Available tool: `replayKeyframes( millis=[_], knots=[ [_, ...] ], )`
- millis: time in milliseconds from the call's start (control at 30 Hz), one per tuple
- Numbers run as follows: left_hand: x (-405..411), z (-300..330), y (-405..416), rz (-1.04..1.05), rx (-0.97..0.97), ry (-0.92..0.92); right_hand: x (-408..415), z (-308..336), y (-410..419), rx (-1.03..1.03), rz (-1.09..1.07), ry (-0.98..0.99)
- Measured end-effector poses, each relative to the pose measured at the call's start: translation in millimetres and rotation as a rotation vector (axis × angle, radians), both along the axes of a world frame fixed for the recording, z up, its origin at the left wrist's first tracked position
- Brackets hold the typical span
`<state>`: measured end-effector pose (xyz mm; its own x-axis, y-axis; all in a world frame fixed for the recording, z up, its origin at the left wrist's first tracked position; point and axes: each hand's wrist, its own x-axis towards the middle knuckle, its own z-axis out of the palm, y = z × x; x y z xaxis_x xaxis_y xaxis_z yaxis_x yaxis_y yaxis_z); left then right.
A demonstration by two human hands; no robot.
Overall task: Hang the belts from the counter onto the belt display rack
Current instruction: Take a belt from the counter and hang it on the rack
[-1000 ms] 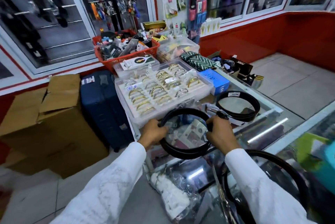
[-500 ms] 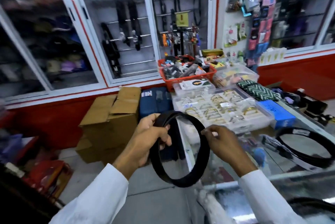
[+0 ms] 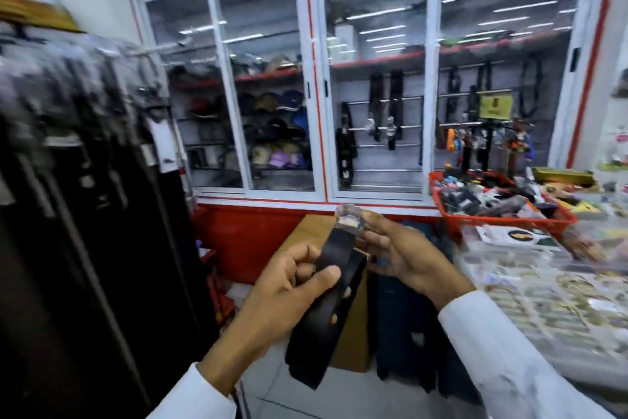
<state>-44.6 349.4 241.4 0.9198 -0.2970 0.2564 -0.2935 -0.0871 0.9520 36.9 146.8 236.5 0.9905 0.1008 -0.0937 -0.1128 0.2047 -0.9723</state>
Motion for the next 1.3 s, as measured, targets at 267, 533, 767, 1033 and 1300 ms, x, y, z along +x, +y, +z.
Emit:
replayKeyframes(
  millis=[267,533,767,1033,1300],
  knots=[
    [-12.4,11.5,65.3,0.206,0.357,0.04,-2.2,63.6,77.6,0.228,0.104,-0.25],
    [-11.3,86.3,91.2,0.699,0.08,-0.435,-21.6,99.2,125.5,0.146,0.157,-0.565],
    [13.7,139.2,99.0,0.652,-0.127,-0.598,-15.3,123.5,150.7,0.081,0.193,-0.685],
    [40.6,178.5,95.9,0.717,-0.013,-0.726,8.9,157.9,164.2,0.182,0.108,-0.802],
    [79.5,228.7,86.2,0.784,-0.066,-0.64,37.0,205.0,179.7,0.454,0.21,-0.57]
  ],
)
